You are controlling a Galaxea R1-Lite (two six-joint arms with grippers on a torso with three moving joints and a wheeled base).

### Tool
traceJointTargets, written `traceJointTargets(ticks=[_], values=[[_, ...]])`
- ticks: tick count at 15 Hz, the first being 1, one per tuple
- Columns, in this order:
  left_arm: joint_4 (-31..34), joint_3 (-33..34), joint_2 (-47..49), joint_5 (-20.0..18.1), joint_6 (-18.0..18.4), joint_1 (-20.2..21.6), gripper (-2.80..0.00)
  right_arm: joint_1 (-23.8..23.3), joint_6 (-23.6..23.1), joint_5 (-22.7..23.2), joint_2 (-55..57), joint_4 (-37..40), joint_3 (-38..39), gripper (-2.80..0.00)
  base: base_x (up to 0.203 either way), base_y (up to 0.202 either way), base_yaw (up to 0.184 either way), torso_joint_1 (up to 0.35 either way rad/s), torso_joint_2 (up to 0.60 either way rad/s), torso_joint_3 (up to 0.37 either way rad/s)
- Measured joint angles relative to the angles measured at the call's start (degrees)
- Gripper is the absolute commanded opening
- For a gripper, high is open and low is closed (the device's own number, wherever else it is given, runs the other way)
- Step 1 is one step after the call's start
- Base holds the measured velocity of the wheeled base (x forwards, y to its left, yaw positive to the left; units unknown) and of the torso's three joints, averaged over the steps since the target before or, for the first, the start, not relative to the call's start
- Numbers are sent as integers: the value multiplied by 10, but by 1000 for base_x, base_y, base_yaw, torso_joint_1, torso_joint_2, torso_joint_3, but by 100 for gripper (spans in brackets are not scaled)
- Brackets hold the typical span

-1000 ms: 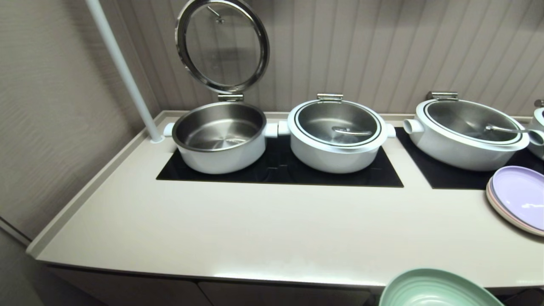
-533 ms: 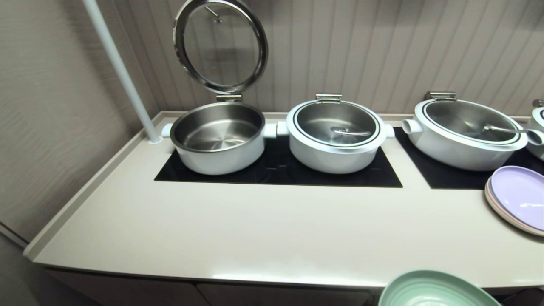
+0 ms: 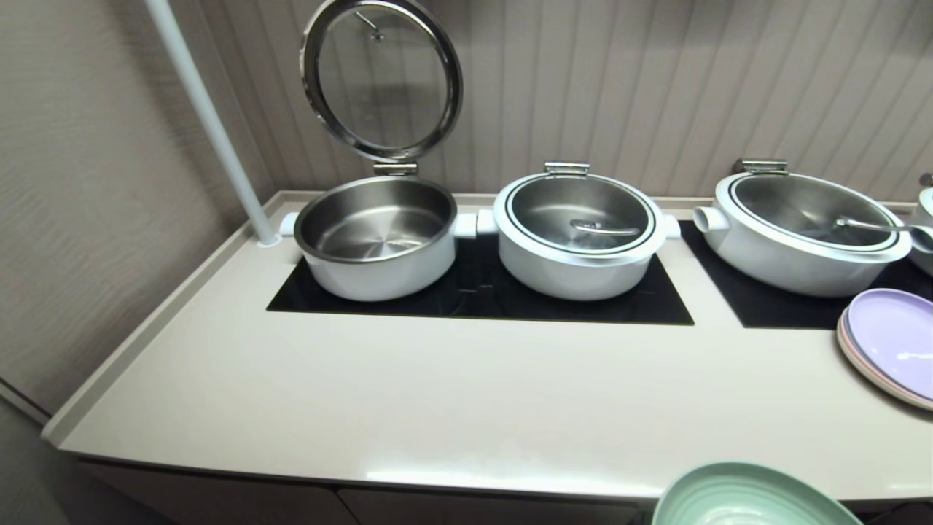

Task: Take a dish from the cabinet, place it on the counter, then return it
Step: Put it back into the cabinet

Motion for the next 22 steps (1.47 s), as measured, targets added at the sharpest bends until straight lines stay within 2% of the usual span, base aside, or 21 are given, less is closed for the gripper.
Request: traceJointTargets(ticks=[15, 22], values=[[0, 0, 0, 0, 0, 0, -280, 7, 2, -2, 4, -1, -20, -280, 0, 0, 0, 0, 0, 0], [0, 0, 0, 0, 0, 0, -280, 11, 39, -1, 1, 0, -24, -280, 0, 0, 0, 0, 0, 0]])
